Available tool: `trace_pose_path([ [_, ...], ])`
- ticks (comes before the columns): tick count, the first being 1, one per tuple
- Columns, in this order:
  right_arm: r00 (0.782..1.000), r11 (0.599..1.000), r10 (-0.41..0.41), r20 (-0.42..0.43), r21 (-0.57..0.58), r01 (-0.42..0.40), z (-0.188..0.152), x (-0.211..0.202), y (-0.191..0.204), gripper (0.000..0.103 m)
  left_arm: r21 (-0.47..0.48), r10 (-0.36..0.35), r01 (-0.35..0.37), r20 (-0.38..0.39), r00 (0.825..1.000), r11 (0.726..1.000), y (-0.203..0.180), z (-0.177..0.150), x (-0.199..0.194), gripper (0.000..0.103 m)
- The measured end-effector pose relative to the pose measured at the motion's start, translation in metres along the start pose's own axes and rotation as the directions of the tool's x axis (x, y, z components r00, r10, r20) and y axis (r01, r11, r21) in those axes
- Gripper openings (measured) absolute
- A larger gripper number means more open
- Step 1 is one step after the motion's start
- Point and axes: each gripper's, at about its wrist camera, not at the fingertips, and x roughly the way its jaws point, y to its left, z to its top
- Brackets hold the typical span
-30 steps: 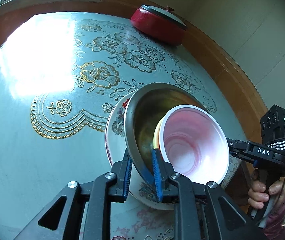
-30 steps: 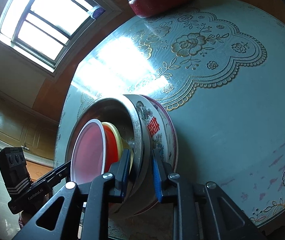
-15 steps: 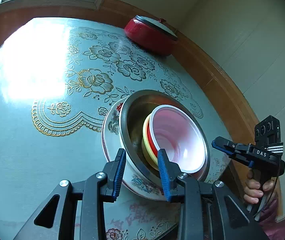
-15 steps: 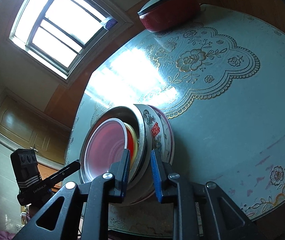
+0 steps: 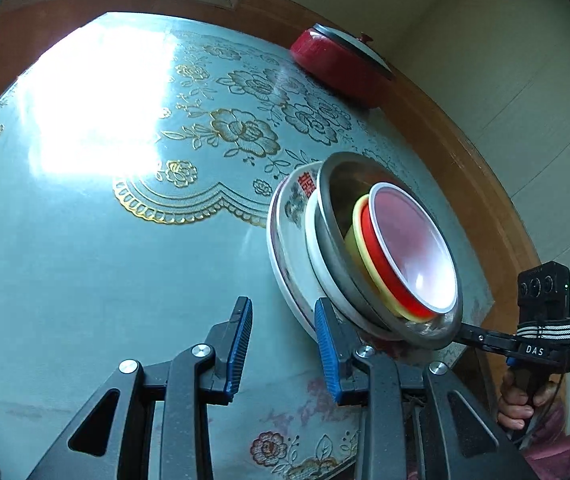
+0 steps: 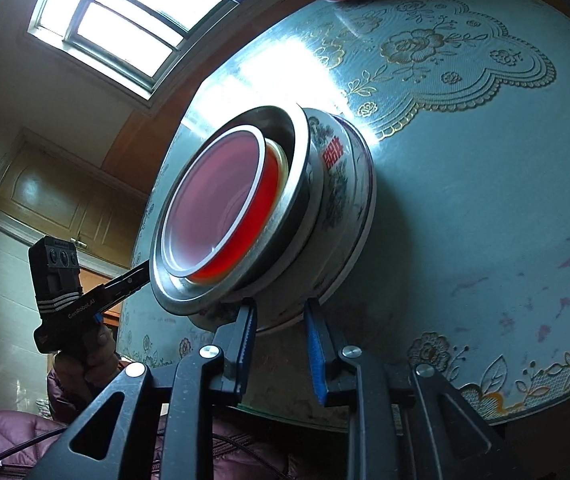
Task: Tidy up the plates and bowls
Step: 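Set the steel bowl stack into the pink-rose bowl and open the left gripper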
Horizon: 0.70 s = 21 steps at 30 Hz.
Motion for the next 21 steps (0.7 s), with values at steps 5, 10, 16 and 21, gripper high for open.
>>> trace_pose_path([
  [5,1.000,1.000,-0.011,0.011,-0.001,0.011,-0.001,-0.001,-0.004,0.024,0.024,-0.021,0.021,-0.020,1.000,0.999,-0.010,-0.005,0.012,0.031],
  [10,0.999,0.999,-0.023,0.028,-0.037,0.024,-0.004,-0.004,0.000,0.024,0.054,-0.009,0.010,-0.019,1.000,0.998,-0.019,-0.005,0.016,0.030],
  [16,0.999,0.999,-0.027,0.045,-0.045,0.029,-0.001,-0.006,-0.001,0.022,0.076,0.027,-0.028,0.014,1.000,0.997,-0.024,-0.005,0.015,0.028],
  [21,0.999,0.999,-0.016,0.048,-0.043,0.019,0.001,-0.009,-0.006,0.021,0.120,0.066,-0.069,0.035,0.997,0.990,-0.032,-0.004,0.013,0.025],
])
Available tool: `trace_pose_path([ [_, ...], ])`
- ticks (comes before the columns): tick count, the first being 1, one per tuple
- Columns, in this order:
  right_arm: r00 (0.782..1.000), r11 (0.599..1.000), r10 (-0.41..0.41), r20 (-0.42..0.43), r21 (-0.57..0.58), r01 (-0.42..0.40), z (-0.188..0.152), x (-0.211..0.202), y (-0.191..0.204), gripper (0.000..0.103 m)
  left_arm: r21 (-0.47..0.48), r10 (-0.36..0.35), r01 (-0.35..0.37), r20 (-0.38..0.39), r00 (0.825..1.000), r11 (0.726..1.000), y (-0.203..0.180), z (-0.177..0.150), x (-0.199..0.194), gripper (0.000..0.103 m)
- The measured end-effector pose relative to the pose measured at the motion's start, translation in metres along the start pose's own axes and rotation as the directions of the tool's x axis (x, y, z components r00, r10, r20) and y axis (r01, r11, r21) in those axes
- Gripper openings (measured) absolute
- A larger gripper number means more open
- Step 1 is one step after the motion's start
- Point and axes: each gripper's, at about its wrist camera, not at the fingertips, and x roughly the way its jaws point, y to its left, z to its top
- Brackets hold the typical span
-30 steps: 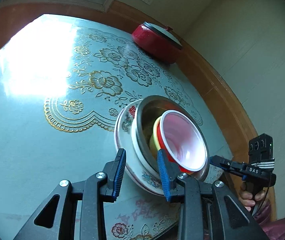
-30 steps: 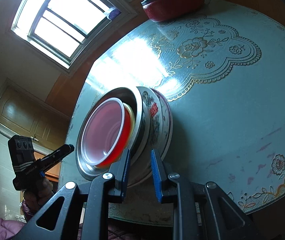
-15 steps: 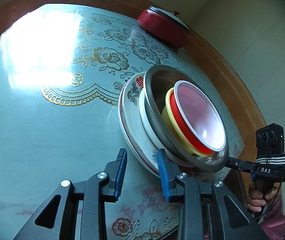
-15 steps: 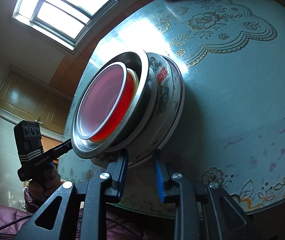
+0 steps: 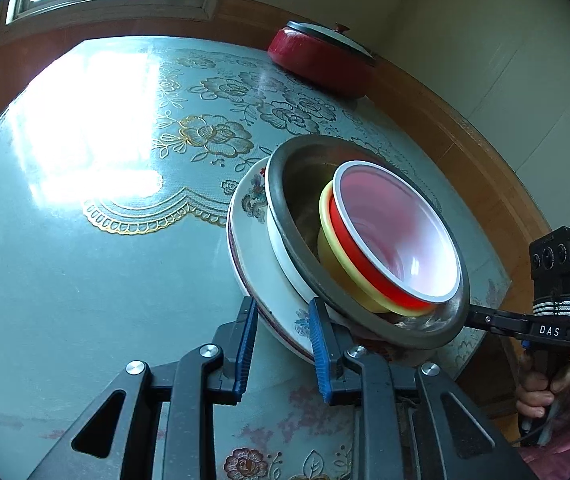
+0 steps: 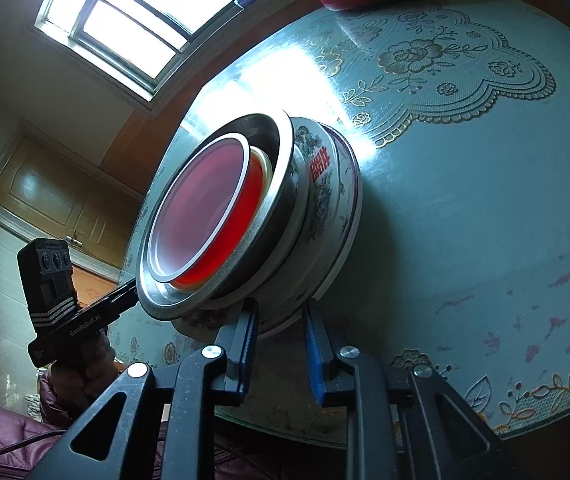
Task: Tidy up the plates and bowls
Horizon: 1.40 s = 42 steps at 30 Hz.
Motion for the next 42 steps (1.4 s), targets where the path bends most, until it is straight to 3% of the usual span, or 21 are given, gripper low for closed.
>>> trace_pose_path([
  [7,0.998,0.998,-0.053,0.033,0.022,0.052,-0.003,-0.001,0.006,0.023,0.015,-0.015,0.015,-0.006,1.000,1.000,0.003,0.005,0.000,0.025],
  [12,0.989,0.990,-0.122,0.085,0.080,0.115,-0.009,0.001,0.013,0.025,0.077,-0.017,0.018,-0.014,1.000,0.997,0.003,0.008,0.001,0.025],
  [26,0.917,0.916,-0.340,0.206,0.295,0.273,-0.049,0.010,0.060,0.026,0.232,-0.036,0.052,-0.075,0.997,0.971,0.039,0.014,-0.013,0.027],
  [34,0.831,0.846,-0.497,0.250,0.353,0.399,-0.086,0.004,0.099,0.026,0.317,0.012,0.010,-0.067,0.998,0.948,0.049,0.010,-0.020,0.029],
  [42,0.704,0.788,-0.614,0.358,0.321,0.525,-0.082,0.008,0.157,0.027,0.365,0.051,-0.047,-0.002,0.999,0.930,0.040,0.012,-0.028,0.044],
])
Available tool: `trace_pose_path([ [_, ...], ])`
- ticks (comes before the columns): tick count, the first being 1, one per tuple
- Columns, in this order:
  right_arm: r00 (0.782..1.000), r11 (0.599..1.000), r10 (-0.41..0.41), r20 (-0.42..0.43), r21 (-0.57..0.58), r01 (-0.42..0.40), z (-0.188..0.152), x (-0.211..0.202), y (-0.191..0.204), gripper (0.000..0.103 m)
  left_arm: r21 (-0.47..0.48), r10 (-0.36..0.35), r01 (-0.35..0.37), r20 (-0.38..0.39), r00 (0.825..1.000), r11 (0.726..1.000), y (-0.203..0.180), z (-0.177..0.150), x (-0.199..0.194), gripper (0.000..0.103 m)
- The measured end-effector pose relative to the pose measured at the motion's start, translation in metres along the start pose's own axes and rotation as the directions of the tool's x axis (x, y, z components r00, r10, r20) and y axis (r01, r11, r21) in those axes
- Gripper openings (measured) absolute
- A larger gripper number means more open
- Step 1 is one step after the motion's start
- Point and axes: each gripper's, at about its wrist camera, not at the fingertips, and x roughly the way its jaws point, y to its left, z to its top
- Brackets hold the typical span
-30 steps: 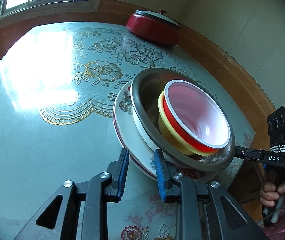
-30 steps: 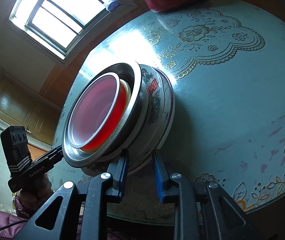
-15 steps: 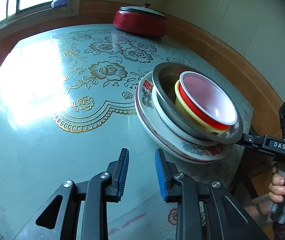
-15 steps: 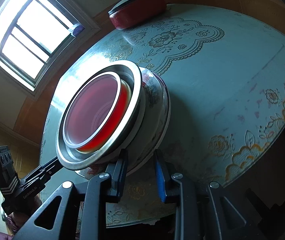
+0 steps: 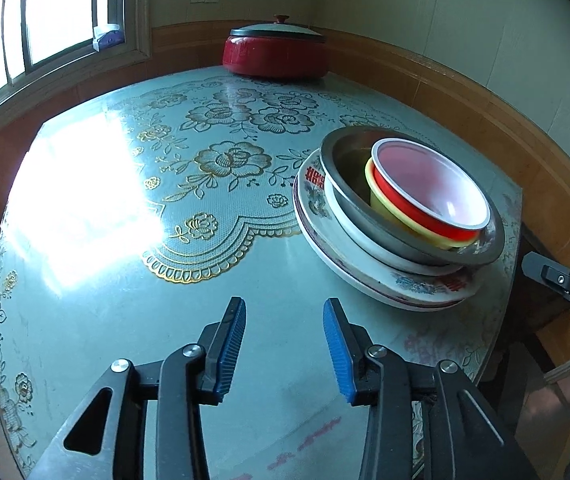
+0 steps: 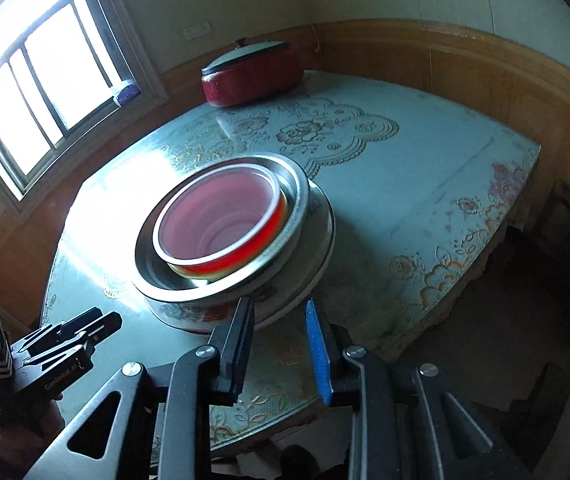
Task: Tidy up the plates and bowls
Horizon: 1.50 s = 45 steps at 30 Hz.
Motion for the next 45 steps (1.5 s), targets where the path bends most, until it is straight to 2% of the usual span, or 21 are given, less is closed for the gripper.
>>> trace_pose_path([
  [3,0.998,0.999,-0.031,0.053,-0.012,0.032,0.003,-0.002,0.018,0.027,0.011,0.017,-0.018,0.037,0.999,1.000,-0.003,0.005,-0.006,0.055],
  [5,0.996,0.999,-0.049,0.077,-0.014,0.051,0.003,-0.003,0.026,0.027,0.008,0.014,-0.014,0.057,0.998,1.000,-0.003,0.009,-0.009,0.056],
  [7,0.991,0.996,-0.087,0.101,-0.016,0.089,0.001,-0.004,0.033,0.027,0.007,0.019,-0.019,0.080,0.997,1.000,-0.003,0.013,-0.013,0.062],
  [8,0.988,0.994,-0.105,0.110,-0.016,0.107,0.000,-0.004,0.035,0.027,0.009,0.021,-0.022,0.093,0.995,1.000,-0.004,0.015,-0.014,0.067],
  [10,0.984,0.991,-0.135,0.118,0.002,0.135,-0.002,-0.003,0.037,0.027,0.008,0.024,-0.025,0.117,0.993,1.000,-0.003,0.017,-0.018,0.069],
  [12,0.983,0.989,-0.145,0.112,0.029,0.142,-0.005,0.000,0.037,0.027,0.010,0.024,-0.026,0.133,0.991,1.000,-0.003,0.019,-0.019,0.082],
  [16,0.981,0.986,-0.167,0.100,0.042,0.164,-0.009,0.008,0.041,0.027,0.023,0.022,-0.026,0.152,0.988,0.999,-0.003,0.022,-0.020,0.089],
  [17,0.981,0.985,-0.169,0.099,0.045,0.165,-0.009,0.010,0.042,0.027,0.027,0.025,-0.030,0.159,0.987,0.999,-0.003,0.023,-0.020,0.095],
  [21,0.975,0.984,-0.180,0.133,0.026,0.178,-0.006,0.006,0.051,0.028,0.035,0.016,-0.023,0.178,0.984,0.999,-0.002,0.026,-0.022,0.103],
  [34,0.966,0.979,-0.204,0.157,0.043,0.199,0.004,0.008,0.057,0.030,0.067,-0.052,0.040,0.180,0.982,0.997,-0.005,0.032,-0.020,0.103],
  [45,0.967,0.979,-0.203,0.155,0.047,0.198,0.003,0.009,0.054,0.030,0.050,-0.023,0.013,0.204,0.979,0.999,-0.006,0.031,-0.025,0.103],
])
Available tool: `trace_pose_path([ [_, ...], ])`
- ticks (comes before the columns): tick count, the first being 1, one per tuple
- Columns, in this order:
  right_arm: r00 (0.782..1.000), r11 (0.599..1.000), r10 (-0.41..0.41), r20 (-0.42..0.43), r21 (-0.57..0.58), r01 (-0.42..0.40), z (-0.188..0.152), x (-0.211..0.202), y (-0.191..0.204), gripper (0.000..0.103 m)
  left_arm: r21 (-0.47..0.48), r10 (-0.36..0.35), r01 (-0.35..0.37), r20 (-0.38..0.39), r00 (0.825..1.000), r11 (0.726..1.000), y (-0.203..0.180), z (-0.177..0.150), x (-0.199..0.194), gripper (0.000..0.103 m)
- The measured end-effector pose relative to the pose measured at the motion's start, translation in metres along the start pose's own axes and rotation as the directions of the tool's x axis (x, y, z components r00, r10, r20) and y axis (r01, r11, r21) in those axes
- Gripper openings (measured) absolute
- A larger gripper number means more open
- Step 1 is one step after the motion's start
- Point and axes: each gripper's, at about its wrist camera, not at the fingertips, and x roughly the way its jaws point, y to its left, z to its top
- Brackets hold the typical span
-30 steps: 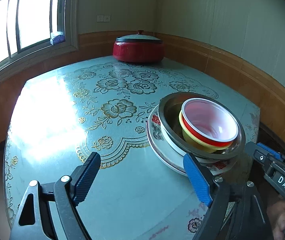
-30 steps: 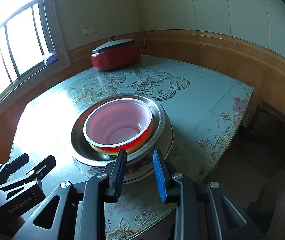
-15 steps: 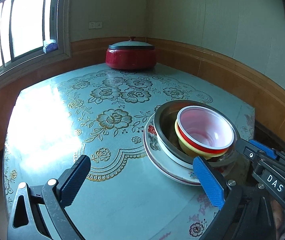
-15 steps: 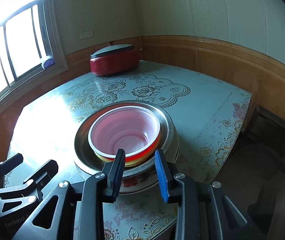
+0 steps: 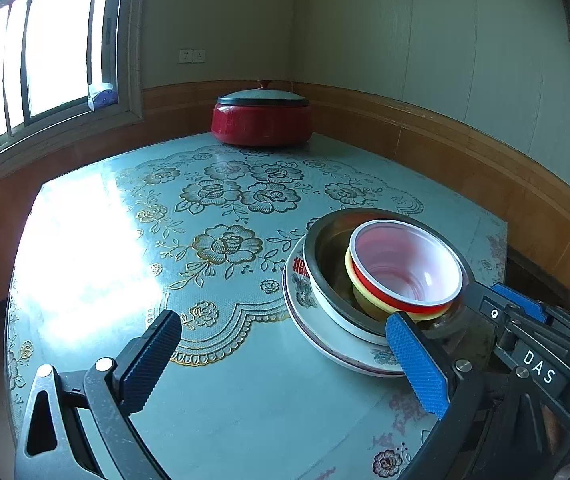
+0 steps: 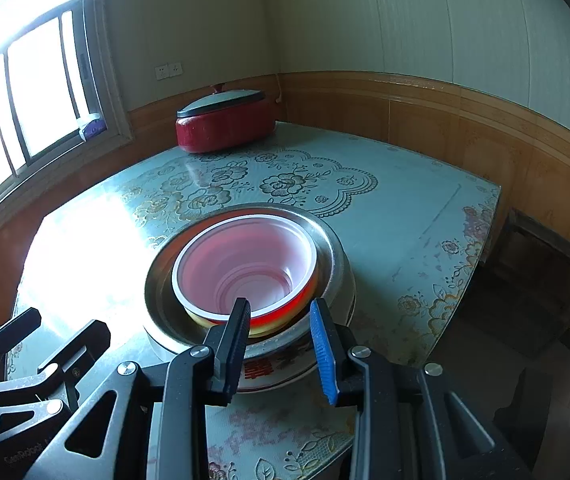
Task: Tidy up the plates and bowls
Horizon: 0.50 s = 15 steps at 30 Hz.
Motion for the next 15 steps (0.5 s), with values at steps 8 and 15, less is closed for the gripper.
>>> trace_pose_path([
  [8,1.000,1.000,0.008,-0.003,-0.010,-0.008,-0.0007,0.0003,-0.0008,0.031,0.002,0.026,-0.026,0.015,1.000,1.000,-0.0007,-0.0008,-0.0025,0.103],
  [15,1.000,1.000,0.014,-0.013,-0.013,-0.015,-0.0003,0.0034,-0.0034,0.031,0.008,0.052,-0.052,0.020,0.998,0.999,-0.0024,-0.0026,-0.0021,0.103],
])
